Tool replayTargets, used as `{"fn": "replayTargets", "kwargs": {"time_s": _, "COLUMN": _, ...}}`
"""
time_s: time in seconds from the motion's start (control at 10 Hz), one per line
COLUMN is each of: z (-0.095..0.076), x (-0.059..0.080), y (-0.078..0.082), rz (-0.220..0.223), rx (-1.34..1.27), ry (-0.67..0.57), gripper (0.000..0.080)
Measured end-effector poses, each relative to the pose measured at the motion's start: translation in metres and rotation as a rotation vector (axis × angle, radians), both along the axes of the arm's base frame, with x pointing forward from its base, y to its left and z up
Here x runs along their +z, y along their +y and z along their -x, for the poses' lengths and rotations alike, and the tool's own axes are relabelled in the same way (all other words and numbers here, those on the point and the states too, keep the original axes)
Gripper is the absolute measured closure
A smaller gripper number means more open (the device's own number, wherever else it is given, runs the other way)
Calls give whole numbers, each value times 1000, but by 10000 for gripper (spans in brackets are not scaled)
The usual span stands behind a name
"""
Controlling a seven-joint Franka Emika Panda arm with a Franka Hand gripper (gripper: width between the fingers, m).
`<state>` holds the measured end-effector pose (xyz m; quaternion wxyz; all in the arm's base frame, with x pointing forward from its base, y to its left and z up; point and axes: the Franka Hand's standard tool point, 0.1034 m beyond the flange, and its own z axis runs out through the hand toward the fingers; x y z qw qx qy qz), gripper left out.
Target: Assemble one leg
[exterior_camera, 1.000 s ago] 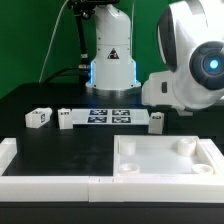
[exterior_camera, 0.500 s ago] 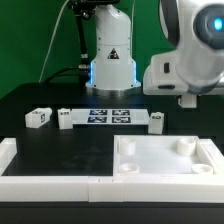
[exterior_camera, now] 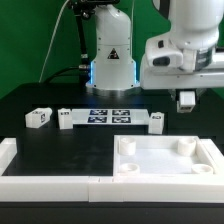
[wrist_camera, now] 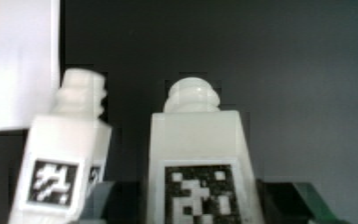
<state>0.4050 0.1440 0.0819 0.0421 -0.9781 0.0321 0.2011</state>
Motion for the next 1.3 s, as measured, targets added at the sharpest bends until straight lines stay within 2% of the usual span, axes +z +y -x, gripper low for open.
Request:
{"fn": "replayTargets", "kwargs": {"time_s": 0.2, "z": -17, "x": 17, "y": -6, "rz": 1, "rx": -12, "ry": -206, "gripper": 509}}
{"fn": "replayTargets", "kwargs": {"time_s": 0.4, "z": -38, "x": 27, "y": -11, "rz": -11, "rx": -5, "ry": -331, "gripper": 509}}
{"fn": "replayTargets", "kwargs": {"time_s": 0.5, "z": -43, "x": 27, "y": -7, "rz": -15, "rx": -21, "ry": -469, "gripper": 509}}
{"fn": "replayTargets", "kwargs": {"time_s": 0.6, "z": -36, "x": 24, "y": -6, "rz": -17, "rx": -14, "ry": -536, "gripper": 509}}
{"fn": "replayTargets", "kwargs": {"time_s": 0.8, "z": -38, "x": 24, "y": -7, "rz": -18, "rx": -4, "ry": -538, "gripper": 509}}
{"fn": "replayTargets", "kwargs": {"time_s": 1.0, "z": -65, "x": 32, "y": -17, "rz": -21, "rx": 91, "ry": -567, "gripper": 509}}
{"fn": "replayTargets", "kwargs": {"time_s": 1.3, "z": -112, "x": 39, "y": -14, "rz": -40, "rx": 171, "ry": -605, "gripper": 509}}
